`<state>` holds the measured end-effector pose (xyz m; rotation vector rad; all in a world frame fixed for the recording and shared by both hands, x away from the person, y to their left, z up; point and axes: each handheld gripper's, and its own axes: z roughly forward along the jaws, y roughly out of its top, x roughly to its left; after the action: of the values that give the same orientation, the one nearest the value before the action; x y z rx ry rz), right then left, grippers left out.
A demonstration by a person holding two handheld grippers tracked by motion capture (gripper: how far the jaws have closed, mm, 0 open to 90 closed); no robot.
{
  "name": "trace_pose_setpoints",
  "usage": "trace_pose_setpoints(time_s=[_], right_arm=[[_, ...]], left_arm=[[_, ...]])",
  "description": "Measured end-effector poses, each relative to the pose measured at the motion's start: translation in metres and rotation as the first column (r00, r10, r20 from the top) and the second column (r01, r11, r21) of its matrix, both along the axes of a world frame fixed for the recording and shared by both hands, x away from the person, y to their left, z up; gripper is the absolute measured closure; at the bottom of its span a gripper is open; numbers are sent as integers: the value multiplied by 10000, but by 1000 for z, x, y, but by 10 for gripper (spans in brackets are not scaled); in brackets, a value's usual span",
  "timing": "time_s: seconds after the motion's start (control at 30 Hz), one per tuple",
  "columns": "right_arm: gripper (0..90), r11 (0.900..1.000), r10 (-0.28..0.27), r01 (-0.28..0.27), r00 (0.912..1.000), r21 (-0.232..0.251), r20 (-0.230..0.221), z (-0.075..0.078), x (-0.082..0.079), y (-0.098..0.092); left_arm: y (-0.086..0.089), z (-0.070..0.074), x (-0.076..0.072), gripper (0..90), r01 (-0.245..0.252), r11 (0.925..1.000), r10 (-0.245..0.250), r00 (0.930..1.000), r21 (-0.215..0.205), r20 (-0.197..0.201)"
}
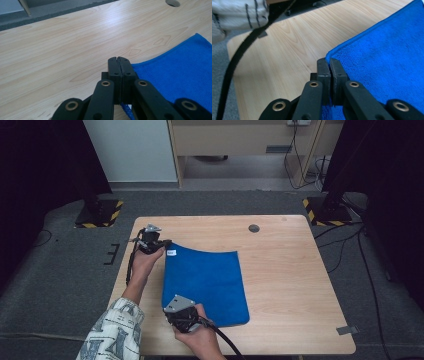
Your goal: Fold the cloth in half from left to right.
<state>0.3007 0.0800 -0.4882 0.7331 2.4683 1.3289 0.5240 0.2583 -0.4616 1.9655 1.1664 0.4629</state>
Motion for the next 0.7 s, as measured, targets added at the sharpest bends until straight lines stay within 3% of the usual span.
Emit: trace_pose_setpoints(time_s=[0.17,0.33,0.57,0.7], right_arm=[[878,9996,144,-143,9999,224,-33,4,0,17],[875,9980,363,-358,9993,522,-73,6,0,28],[873,9968,186,-159,9993,783,-337,5,5,12],[875,9972,61,-38,9995,750,-311,4,4,-8]], left_arm=[[15,3,-3,891,-58,10000,58,10000,26,-62],[19,7,-5,891,-47,10000,48,9999,31,-94],[-3,2,1,890,-119,9999,118,9995,-22,-297],[-24,-2,4,889,-30,10000,33,9992,60,-389]])
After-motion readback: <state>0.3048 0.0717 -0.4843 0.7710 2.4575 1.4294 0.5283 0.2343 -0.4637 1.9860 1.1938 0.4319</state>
